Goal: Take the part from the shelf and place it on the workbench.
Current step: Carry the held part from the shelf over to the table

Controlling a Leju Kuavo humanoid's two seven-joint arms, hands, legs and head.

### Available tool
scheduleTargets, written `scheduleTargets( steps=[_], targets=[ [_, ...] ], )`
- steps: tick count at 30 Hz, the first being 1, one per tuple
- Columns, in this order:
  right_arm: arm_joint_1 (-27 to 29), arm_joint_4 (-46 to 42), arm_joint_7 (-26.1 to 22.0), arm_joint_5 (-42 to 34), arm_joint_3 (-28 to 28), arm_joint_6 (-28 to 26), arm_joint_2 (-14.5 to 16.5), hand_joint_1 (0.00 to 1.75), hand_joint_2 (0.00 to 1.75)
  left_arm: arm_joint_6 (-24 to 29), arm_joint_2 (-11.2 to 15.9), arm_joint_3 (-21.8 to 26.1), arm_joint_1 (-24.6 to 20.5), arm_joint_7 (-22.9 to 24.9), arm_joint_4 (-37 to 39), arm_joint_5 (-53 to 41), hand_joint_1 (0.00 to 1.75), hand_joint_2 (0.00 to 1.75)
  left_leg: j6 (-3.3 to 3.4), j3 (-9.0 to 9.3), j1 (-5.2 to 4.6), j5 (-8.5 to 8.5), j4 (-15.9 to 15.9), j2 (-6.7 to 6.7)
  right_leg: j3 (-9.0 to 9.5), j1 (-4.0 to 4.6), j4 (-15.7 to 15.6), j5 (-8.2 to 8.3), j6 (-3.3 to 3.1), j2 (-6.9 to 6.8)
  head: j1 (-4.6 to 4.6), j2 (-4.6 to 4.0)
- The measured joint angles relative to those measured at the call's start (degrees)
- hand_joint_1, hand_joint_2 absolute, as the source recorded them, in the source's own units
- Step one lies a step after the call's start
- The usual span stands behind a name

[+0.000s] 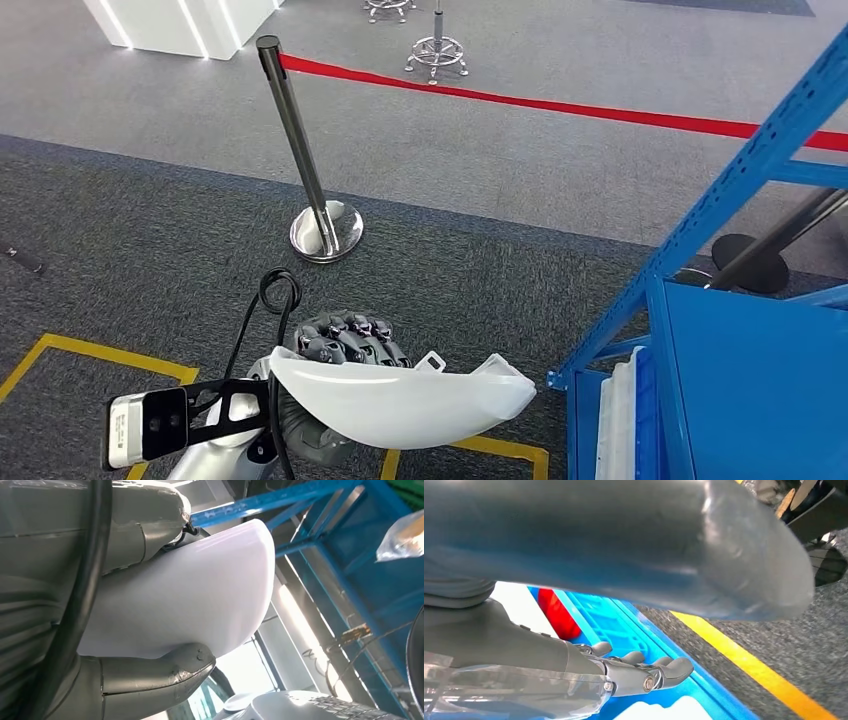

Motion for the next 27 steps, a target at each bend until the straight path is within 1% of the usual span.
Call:
scheduleTargets(
  steps=[1, 2, 3, 4, 5, 6, 7, 8, 9, 10, 11, 12, 13, 14, 15, 16, 17, 18, 19, 20, 21, 22, 23, 24, 25, 26, 27],
  targets=[
    [-0.01, 0.00, -0.10, 0.12, 0.01, 0.00, 0.00, 0.00, 0.00, -0.09, 0.00, 0.00, -0.12, 0.56, 0.01, 0.65, 1.75, 1.75, 0.27, 1.95, -0.19, 1.55, -3.92, 1.25, 0.35, 0.11, 0.00, -0.24, 0.23, -0.59, 0.02, 0.00],
    [-0.01, 0.00, -0.21, 0.26, 0.02, 0.00, -0.01, 0.00, 0.00, -0.14, -0.01, 0.00, -0.32, 1.18, -0.01, 1.29, 1.75, 1.75, 0.59, 3.35, -0.40, 2.48, -6.84, 2.23, 0.62, 0.18, -0.04, -0.45, 0.53, -1.10, 0.03, 0.00],
    [-0.07, 0.00, -0.30, 0.39, 0.04, 0.00, -0.01, 0.00, 0.00, -0.16, -0.02, 0.00, -0.52, 1.75, -0.03, 1.82, 1.75, 1.75, 0.91, 4.02, -0.65, 2.77, -8.46, 2.82, 0.84, 0.26, -0.10, -0.61, 0.88, -1.62, 0.06, 0.00],
    [-0.18, 0.00, -0.34, 0.49, 0.07, 0.01, -0.01, 0.00, 0.00, -0.17, -0.03, 0.00, -0.67, 2.19, -0.07, 2.19, 1.75, 1.75, 1.19, 3.98, -0.90, 2.59, -8.70, 2.52, 1.03, 0.30, -0.23, -0.72, 1.23, -2.17, 0.08, 0.00],
    [-0.33, 0.00, -0.36, 0.56, 0.10, 0.01, -0.01, 0.00, 0.00, -0.18, -0.04, 0.00, -0.78, 2.51, -0.15, 2.43, 1.75, 1.75, 1.49, 4.07, -0.94, 2.68, -8.98, 1.75, 1.29, 0.25, -0.38, -0.83, 1.60, -2.76, 0.07, 0.00],
    [-0.46, 0.00, -0.37, 0.60, 0.16, 0.02, -0.03, 0.00, 0.00, -0.19, -0.05, -0.01, -0.82, 2.77, -0.27, 2.59, 1.75, 1.75, 1.81, 4.34, -0.89, 2.85, -9.33, 1.00, 1.55, 0.12, -0.28, -1.08, 1.97, -2.71, 0.10, 0.00],
    [-0.50, 0.01, -0.38, 0.63, 0.22, 0.02, -0.04, 0.00, 0.00, -0.18, -0.06, -0.03, -0.89, 2.96, -0.38, 2.72, 1.75, 1.75, 2.23, 4.69, -0.76, 3.07, -9.73, 0.29, 1.44, -0.02, 0.48, -1.76, 2.24, -1.77, 0.14, 0.00],
    [-0.49, 0.01, -0.40, 0.63, 0.27, 0.03, -0.05, 0.00, 0.00, -0.18, -0.10, -0.09, -1.00, 3.09, -0.48, 2.79, 1.75, 1.75, 2.61, 5.03, -0.59, 3.31, -10.11, -0.38, 0.69, -0.16, 2.38, -2.99, 2.44, -0.21, 0.24, 0.00],
    [-0.43, 0.02, -0.42, 0.64, 0.31, 0.03, -0.07, 0.00, 0.00, -0.16, -0.13, -0.21, -1.07, 3.18, -0.54, 2.83, 1.75, 1.75, 2.92, 5.21, -0.50, 3.46, -10.31, -1.01, -0.81, -0.28, 5.47, -4.65, 2.53, 1.72, 0.36, 0.00],
    [-0.34, 0.02, -0.42, 0.64, 0.33, 0.03, -0.07, 0.00, 0.00, -0.15, -0.16, -0.34, -1.13, 3.23, -0.55, 2.85, 1.75, 1.75, 3.15, 5.22, -0.53, 3.49, -10.35, -1.64, -2.93, -0.28, 9.32, -6.42, 2.56, 3.16, 0.44, 0.00],
    [-0.27, 0.02, -0.42, 0.64, 0.34, 0.03, -0.08, 0.00, 0.00, -0.09, -0.19, -0.48, -1.11, 3.29, -0.55, 2.79, 1.75, 1.75, 3.25, 5.22, -0.60, 3.45, -10.32, -2.39, -5.11, -0.24, 13.00, -7.68, 2.61, 3.87, 0.51, 0.00],
    [-0.19, 0.02, -0.41, 0.64, 0.36, 0.02, -0.08, 0.00, 0.00, 0.06, -0.18, -0.60, -1.04, 3.34, -0.54, 2.65, 1.75, 1.75, 3.31, 5.25, -0.68, 3.39, -10.28, -3.25, -6.76, -0.19, 15.31, -7.88, 2.63, 4.15, 0.52, 0.00],
    [-0.11, 0.02, -0.40, 0.63, 0.37, 0.02, -0.09, 0.00, 0.00, 0.32, -0.17, -0.70, -1.00, 3.39, -0.54, 2.43, 1.75, 1.75, 3.32, 5.30, -0.74, 3.33, -10.19, -4.17, -7.48, -0.15, 15.53, -6.87, 2.57, 4.28, 0.52, 0.00],
    [-0.05, 0.02, -0.40, 0.62, 0.38, 0.02, -0.10, 0.00, 0.00, 0.66, -0.17, -0.79, -0.96, 3.44, -0.54, 2.19, 1.75, 1.75, 3.29, 5.39, -0.77, 3.25, -10.07, -5.10, -7.09, -0.13, 13.51, -4.81, 2.43, 4.49, 0.52, 0.00],
    [0.00, 0.02, -0.40, 0.61, 0.39, 0.02, -0.14, 0.00, 0.00, 1.03, -0.16, -0.86, -0.94, 3.51, -0.54, 1.98, 1.75, 1.75, 3.20, 5.48, -0.77, 3.13, -9.93, -5.97, -5.75, -0.13, 9.60, -2.11, 2.20, 5.20, 0.54, 0.00],
    [0.05, 0.02, -0.40, 0.60, 0.39, 0.02, -0.22, 0.00, 0.00, 1.30, -0.16, -0.93, -0.92, 3.62, -0.52, 1.85, 1.75, 1.75, 3.04, 5.50, -0.81, 2.97, -9.75, -6.68, -4.20, -0.16, 5.51, -0.07, 1.96, 6.41, 0.54, 0.00],
    [0.05, 0.02, -0.40, 0.60, 0.39, 0.05, -0.30, 0.00, 0.00, 1.52, -0.15, -0.98, -0.91, 3.78, -0.48, 1.79, 1.75, 1.75, 2.82, 5.46, -0.85, 2.82, -9.59, -7.30, -2.93, -0.16, 2.24, 1.30, 1.79, 7.36, 0.53, 0.00],
    [0.01, 0.02, -0.43, 0.60, 0.39, 0.10, -0.37, 0.00, 0.00, 1.68, -0.11, -1.07, -0.90, 4.00, -0.42, 1.76, 1.75, 1.75, 2.55, 5.36, -0.82, 2.69, -9.50, -7.82, -2.16, -0.10, 0.26, 1.87, 1.64, 8.06, 0.55, 0.00],
    [-0.10, 0.02, -0.53, 0.60, 0.41, 0.24, -0.43, 0.00, 0.00, 1.79, -0.05, -1.21, -0.90, 4.23, -0.33, 1.75, 1.75, 1.75, 2.22, 5.27, -0.75, 2.62, -9.52, -8.31, -1.92, 0.00, -0.31, 1.72, 1.52, 8.13, 0.56, 0.00],
    [-0.23, 0.02, -0.82, 0.60, 0.44, 0.52, -0.42, 0.00, 0.00, 1.90, 0.04, -1.41, -0.90, 4.48, -0.22, 1.76, 1.75, 1.75, 1.88, 5.18, -0.66, 2.59, -9.65, -8.85, -1.75, 0.10, -0.56, 1.77, 1.35, 7.52, 0.59, 0.00],
    [-0.32, 0.02, -1.34, 0.61, 0.50, 0.95, -0.39, 0.00, 0.00, 1.97, 0.15, -1.66, -0.88, 4.67, -0.11, 1.82, 1.75, 1.75, 1.57, 5.20, -0.63, 2.47, -9.62, -8.58, -1.41, 0.05, -0.95, 1.85, 1.09, 6.88, 0.58, 0.00],
    [-0.32, 0.02, -2.02, 0.70, 0.61, 1.49, -0.36, 0.00, 0.00, 2.00, 0.28, -1.92, -0.94, 4.81, 0.02, 1.94, 1.75, 1.75, 1.26, 5.05, -0.70, 2.01, -9.08, -7.42, -0.97, -0.05, -1.43, 1.94, 0.73, 6.24, 0.50, 0.00],
    [-0.21, 0.02, -2.79, 0.89, 0.81, 2.13, -0.32, 0.00, 0.00, 2.02, 0.40, -2.17, -1.03, 4.90, 0.16, 2.12, 1.75, 1.75, 0.97, 4.42, -0.74, 1.02, -7.59, -5.77, -0.52, -0.16, -1.91, 2.02, 0.39, 5.51, 0.37, 0.00],
    [-0.05, 0.02, -3.44, 1.17, 1.10, 2.80, -0.28, 0.00, 0.00, 2.03, 0.51, -2.39, -1.10, 4.96, 0.32, 2.36, 1.75, 1.75, 0.70, 3.24, -0.69, -0.48, -4.92, -3.84, -0.16, -0.23, -2.24, 2.01, 0.10, 4.74, 0.24, 0.00],
    [0.12, 0.02, -3.95, 1.48, 1.43, 3.38, -0.29, 0.00, 0.00, 2.03, 0.63, -2.62, -1.17, 4.99, 0.53, 2.57, 1.75, 1.75, 0.40, 1.35, -0.51, -2.29, -1.32, -2.55, 0.03, -0.16, -2.31, 1.86, -0.10, 4.02, 0.13, 0.00],
    [0.26, 0.02, -4.24, 1.82, 1.76, 3.86, -0.30, 0.00, 0.00, 2.00, 0.77, -2.85, -1.16, 5.01, 0.76, 2.76, 1.75, 1.75, 0.09, -0.74, -0.22, -3.84, 2.47, -2.01, 0.12, -0.13, -2.29, 1.70, -0.12, 3.23, 0.07, 0.00],
    [0.36, 0.02, -4.26, 2.24, 2.11, 4.15, -0.31, 0.00, 0.00, 1.98, 0.92, -3.09, -1.10, 5.06, 1.01, 2.96, 1.75, 1.75, -0.21, -2.37, 0.06, -4.58, 5.25, -1.79, 0.18, -0.12, -2.23, 1.52, -0.06, 2.45, 0.07, 0.00]
  ],
)
